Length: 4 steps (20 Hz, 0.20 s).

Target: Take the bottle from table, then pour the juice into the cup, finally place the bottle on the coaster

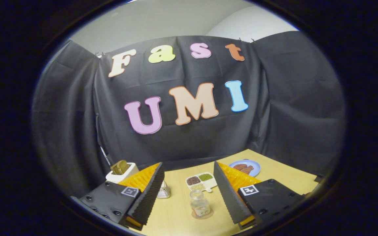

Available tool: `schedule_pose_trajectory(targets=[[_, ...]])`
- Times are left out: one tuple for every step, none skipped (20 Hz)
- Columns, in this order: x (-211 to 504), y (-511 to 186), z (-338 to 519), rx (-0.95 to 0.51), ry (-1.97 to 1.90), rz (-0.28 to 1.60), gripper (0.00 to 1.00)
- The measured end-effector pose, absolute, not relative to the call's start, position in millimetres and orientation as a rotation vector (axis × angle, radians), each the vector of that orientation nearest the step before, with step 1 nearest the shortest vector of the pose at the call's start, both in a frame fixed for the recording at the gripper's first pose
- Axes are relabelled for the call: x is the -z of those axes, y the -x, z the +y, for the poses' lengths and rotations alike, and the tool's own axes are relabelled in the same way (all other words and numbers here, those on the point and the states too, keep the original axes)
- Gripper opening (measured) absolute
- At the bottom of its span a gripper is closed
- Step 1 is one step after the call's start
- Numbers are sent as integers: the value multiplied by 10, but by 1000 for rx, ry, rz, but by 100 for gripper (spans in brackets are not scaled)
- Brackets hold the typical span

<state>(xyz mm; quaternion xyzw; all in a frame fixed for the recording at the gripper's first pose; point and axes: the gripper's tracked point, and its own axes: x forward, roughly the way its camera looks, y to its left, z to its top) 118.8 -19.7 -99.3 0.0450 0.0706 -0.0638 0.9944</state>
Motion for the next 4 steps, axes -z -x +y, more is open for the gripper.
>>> schedule_pose_trajectory(targets=[[880,-1164,-207,122,-96,128,95],[769,-1144,-222,121,-102,114,95],[672,-1132,-260,124,-108,100,95],[579,-1123,-292,127,-114,90,95]])
